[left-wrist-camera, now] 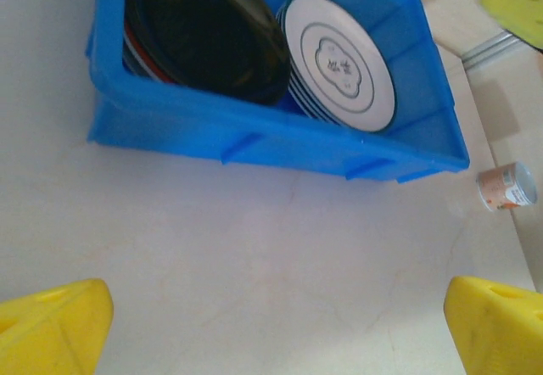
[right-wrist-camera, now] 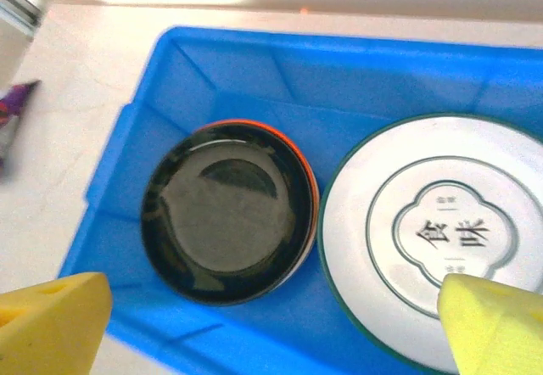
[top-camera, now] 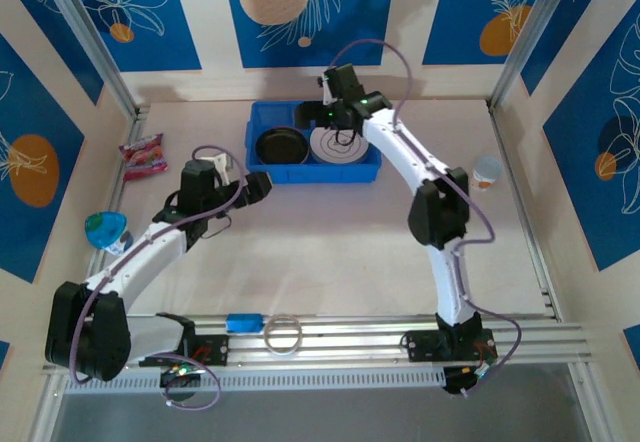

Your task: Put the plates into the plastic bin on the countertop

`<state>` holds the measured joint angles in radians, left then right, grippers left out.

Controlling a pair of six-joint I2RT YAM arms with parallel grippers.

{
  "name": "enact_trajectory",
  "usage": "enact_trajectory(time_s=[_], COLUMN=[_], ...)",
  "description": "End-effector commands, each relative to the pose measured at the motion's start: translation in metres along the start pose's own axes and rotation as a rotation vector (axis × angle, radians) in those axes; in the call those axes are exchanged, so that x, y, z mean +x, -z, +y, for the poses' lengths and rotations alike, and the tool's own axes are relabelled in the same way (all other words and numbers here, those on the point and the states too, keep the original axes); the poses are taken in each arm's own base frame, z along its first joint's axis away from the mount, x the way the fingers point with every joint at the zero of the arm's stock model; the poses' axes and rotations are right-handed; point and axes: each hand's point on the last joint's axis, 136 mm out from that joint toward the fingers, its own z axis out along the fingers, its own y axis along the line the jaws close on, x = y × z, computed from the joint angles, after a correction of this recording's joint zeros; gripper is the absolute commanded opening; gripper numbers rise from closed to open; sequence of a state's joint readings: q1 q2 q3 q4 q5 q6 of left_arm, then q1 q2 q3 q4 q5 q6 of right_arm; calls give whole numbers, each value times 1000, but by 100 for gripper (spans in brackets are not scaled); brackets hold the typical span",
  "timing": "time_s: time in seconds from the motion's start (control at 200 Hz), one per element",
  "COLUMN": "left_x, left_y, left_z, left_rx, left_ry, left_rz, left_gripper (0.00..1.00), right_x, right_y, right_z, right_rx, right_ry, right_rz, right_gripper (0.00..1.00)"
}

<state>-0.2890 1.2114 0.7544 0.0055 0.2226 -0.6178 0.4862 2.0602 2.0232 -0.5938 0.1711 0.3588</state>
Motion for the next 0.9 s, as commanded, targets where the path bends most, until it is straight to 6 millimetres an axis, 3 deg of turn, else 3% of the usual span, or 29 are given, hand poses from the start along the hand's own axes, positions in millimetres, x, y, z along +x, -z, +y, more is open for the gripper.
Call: enact_trajectory(time_s=[0.0,0.225,0.36,0.46,0.61,0.745,0.81,0.895], left_x=[-29,-41,-31,-15,-11,-16,-17,-17], left_y=[13,31,35,42,91,128,132,119], left_z=[1,-2,1,1,36,81,98,117], left_rx=[-68,-125,-140,-106,-270,-555,-637,-664], left_ry=[-62,-222,-305,-397,-451,-550,-547,-530], left_rz=[-106,-257,-285,-274,-426,-523,-543,-558], left_gripper=[100,100,100,100,100,100,100,100], right_x=[-2,61,110,139,178,196,196,190], right_y=[36,109,136,149,153,143,137,130], right_z=[5,-23,-54,-62,-58,-68,-72,-70], right_rx=[-58,10,127,157,135,173,196,195], right_ry=[5,-30,-72,-41,81,126,128,145], right_rz=[-86,-146,-152,-215,-310,-323,-301,-308], right_gripper=[99,99,99,99,99,99,99,99])
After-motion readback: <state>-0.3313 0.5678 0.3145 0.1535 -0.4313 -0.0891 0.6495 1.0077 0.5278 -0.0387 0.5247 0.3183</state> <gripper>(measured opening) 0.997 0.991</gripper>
